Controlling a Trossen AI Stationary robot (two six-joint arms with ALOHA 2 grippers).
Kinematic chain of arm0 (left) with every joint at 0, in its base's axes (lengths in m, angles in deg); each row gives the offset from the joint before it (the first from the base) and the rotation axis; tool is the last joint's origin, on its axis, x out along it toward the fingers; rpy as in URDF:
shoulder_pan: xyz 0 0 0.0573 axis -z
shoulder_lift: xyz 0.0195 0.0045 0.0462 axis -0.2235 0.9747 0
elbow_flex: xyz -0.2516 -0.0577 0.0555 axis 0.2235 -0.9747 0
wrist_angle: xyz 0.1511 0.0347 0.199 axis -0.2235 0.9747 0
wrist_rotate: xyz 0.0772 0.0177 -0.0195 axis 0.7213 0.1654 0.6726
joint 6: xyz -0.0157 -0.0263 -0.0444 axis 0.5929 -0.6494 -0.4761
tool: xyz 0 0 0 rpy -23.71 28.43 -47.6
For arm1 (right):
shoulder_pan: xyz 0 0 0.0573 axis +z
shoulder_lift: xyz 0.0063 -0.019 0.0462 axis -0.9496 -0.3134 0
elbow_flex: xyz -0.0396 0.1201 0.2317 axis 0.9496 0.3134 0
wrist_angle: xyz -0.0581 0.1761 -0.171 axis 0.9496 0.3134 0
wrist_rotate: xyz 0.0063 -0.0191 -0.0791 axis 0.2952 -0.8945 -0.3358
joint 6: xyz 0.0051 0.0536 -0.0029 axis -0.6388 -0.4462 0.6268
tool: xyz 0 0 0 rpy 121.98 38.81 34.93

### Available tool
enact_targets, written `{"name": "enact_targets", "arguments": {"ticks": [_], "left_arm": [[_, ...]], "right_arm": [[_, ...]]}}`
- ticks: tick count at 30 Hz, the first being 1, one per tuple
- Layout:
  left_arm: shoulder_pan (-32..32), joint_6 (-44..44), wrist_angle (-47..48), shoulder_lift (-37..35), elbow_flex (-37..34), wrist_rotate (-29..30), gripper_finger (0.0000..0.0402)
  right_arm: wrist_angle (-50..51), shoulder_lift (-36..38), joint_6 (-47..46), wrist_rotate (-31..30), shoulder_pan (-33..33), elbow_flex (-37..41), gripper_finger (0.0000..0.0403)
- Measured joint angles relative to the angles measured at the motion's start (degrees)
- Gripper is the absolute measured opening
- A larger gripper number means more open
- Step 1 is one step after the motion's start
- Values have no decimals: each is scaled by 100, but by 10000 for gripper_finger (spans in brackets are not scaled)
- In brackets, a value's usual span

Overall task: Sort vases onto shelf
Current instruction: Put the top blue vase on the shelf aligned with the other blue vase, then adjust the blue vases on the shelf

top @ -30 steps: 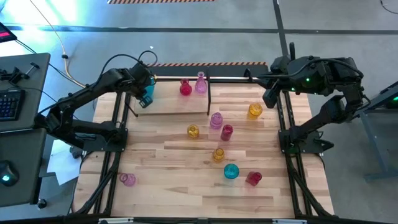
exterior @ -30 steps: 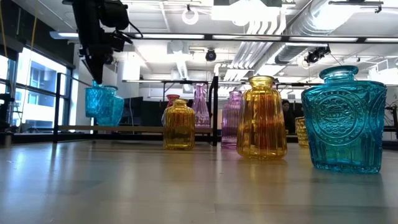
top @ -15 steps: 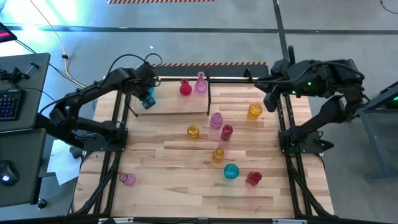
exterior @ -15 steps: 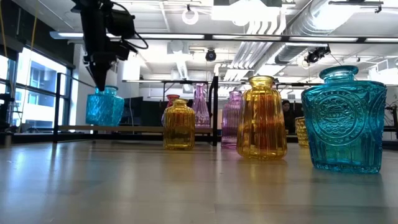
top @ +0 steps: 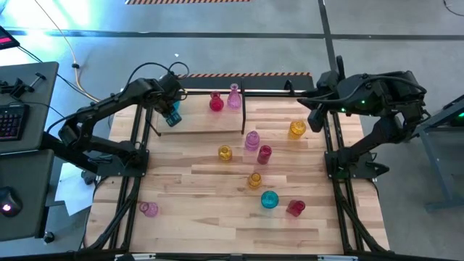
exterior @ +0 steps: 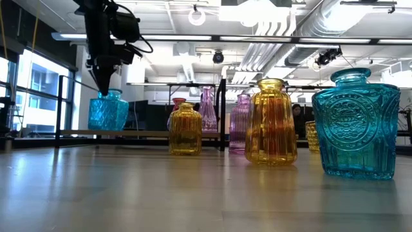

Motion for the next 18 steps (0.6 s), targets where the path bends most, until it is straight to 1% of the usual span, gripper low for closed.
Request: {"name": "enact_targets", "arguments": {"ticks": [10, 18], "left_arm": [[4, -61, 9, -7, 0, -45, 66], [4, -171, 11, -271, -4, -48, 101]], "right_arm": [[0, 0, 0, 0, 0, 0, 87], [0, 0, 3, 0, 0, 0, 87]]}}
